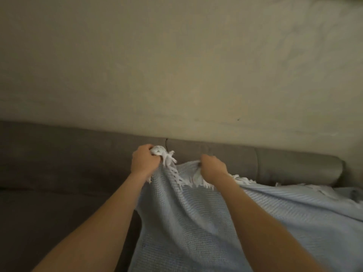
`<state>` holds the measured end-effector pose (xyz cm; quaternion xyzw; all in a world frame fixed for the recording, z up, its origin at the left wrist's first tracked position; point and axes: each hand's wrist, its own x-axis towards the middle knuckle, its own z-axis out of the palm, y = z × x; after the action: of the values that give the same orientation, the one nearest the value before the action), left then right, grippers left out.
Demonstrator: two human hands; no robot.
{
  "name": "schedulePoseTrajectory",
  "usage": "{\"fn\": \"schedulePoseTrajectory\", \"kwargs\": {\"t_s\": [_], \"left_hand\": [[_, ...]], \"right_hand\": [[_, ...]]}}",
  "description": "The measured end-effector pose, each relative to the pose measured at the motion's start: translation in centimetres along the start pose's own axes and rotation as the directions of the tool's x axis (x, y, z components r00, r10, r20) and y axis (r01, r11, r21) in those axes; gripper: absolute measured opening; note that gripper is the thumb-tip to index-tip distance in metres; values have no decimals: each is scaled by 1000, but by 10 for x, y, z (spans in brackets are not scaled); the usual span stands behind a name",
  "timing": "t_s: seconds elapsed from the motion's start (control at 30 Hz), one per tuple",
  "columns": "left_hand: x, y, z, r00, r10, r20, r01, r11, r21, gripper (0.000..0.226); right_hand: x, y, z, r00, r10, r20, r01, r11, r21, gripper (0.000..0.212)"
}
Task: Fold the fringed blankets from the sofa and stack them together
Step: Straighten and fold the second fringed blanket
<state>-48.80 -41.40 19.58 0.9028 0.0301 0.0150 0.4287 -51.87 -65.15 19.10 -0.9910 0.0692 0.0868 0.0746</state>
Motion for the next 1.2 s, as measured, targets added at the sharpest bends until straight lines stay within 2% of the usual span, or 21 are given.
{"fn": "schedulePoseTrajectory", "kwargs": {"t_s": [0.03, 0.1, 0.17, 0.23, 0.33, 0.47, 0.53, 0.6, 0.67, 0.73, 0.77, 0.83, 0.9, 0.93, 1.0, 1.07, 1.13, 1.2], "left_hand": [[-2, -3, -4, 998, 32, 53, -32, 999, -12, 11], [-3, -10, -20, 977, 105, 188, -102, 994, -24, 43], [-5, -14, -37, 922, 177, 346, -176, 984, -34, 70], [-5, -19, -59, 891, 200, 408, -178, 980, -91, 74], [2, -27, -96, 908, 255, 333, -199, 961, -193, 52], [14, -31, -145, 934, 330, 140, -267, 900, -343, 40], [18, -28, -164, 936, 351, 34, -312, 869, -384, 32], [22, -23, -176, 935, 353, -10, -324, 845, -425, 30], [25, -23, -187, 948, 312, -60, -304, 840, -450, 27], [28, -26, -190, 948, 294, -119, -317, 858, -404, 21], [28, -29, -189, 950, 286, -126, -312, 877, -365, 21], [31, -36, -182, 962, 237, -138, -270, 907, -323, 21], [37, -46, -171, 971, 175, -162, -218, 929, -298, 15], [40, -49, -165, 974, 153, -166, -196, 938, -285, 13], [36, -45, -158, 980, 105, -171, -155, 938, -311, 14], [32, -41, -152, 985, 42, -169, -100, 932, -348, 13], [33, -40, -145, 983, -16, -181, -53, 927, -371, 12], [35, -40, -139, 975, -87, -205, -2, 917, -399, 19]], "right_hand": [[-1, -19, -3, 999, -21, -36, 24, 997, 73, 22], [-1, -58, -8, 994, -72, -87, 89, 971, 224, 21], [-2, -94, -14, 986, -110, -129, 148, 927, 343, 20], [-4, -131, -23, 975, -125, -183, 196, 871, 450, 20], [-8, -189, -43, 945, -144, -294, 284, 809, 514, 16], [-11, -255, -78, 846, -5, -533, 380, 706, 597, 7], [-14, -277, -90, 803, 41, -595, 437, 639, 633, 7], [-15, -285, -91, 786, 64, -614, 472, 580, 664, 9], [-16, -283, -80, 828, 50, -559, 460, 511, 726, 18], [-19, -273, -64, 886, -53, -461, 432, 456, 778, 28], [-21, -266, -55, 898, -124, -422, 428, 464, 775, 28], [-22, -250, -36, 890, -252, -379, 454, 563, 691, 18], [-23, -236, -18, 901, -282, -329, 429, 690, 583, 9], [-22, -228, -9, 919, -266, -291, 388, 742, 547, 6], [-19, -211, 10, 966, -203, -161, 257, 835, 486, 19], [-15, -188, 32, 992, -128, 2, 120, 931, 344, 25], [-12, -162, 51, 981, -85, 172, 42, 970, 241, 23], [-11, -142, 63, 958, -45, 281, -13, 979, 203, 24]]}}
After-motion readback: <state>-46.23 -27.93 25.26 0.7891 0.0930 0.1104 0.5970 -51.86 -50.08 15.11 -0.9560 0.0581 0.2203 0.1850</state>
